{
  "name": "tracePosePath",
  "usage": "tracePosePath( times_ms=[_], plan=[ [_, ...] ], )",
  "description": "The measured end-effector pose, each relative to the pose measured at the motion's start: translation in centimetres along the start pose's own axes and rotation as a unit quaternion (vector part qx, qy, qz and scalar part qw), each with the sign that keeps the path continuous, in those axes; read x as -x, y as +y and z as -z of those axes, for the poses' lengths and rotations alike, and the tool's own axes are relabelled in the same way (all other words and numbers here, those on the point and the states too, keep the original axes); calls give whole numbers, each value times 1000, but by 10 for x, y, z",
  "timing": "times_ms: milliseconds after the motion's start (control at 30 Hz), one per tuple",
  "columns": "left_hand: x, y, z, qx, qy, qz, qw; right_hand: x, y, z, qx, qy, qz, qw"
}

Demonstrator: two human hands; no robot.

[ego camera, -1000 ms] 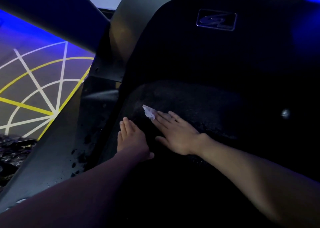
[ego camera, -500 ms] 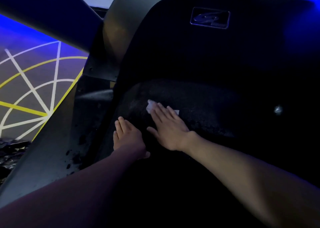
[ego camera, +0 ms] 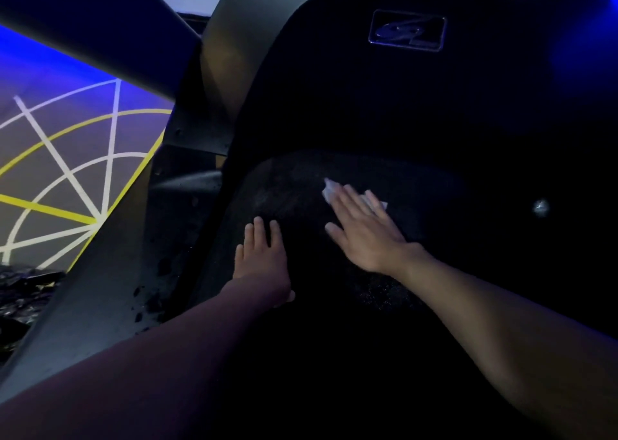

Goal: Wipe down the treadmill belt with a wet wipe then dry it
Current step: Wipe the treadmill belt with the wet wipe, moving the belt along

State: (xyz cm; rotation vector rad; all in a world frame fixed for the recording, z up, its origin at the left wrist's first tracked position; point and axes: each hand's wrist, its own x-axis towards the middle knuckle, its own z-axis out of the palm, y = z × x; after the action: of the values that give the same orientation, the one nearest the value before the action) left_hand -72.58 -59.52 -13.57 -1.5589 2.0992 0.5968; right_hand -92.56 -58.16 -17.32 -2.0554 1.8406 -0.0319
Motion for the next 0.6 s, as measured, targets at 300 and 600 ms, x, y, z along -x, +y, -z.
tracePosePath(
  times_ms=[300,600],
  plan=[
    [-8,12,2,62,-63,36,995,7,12,-1,26,6,-5,1000],
    [-3,40,-3,47,-21,51,997,21,33,-3,55,9,-48,997]
  ],
)
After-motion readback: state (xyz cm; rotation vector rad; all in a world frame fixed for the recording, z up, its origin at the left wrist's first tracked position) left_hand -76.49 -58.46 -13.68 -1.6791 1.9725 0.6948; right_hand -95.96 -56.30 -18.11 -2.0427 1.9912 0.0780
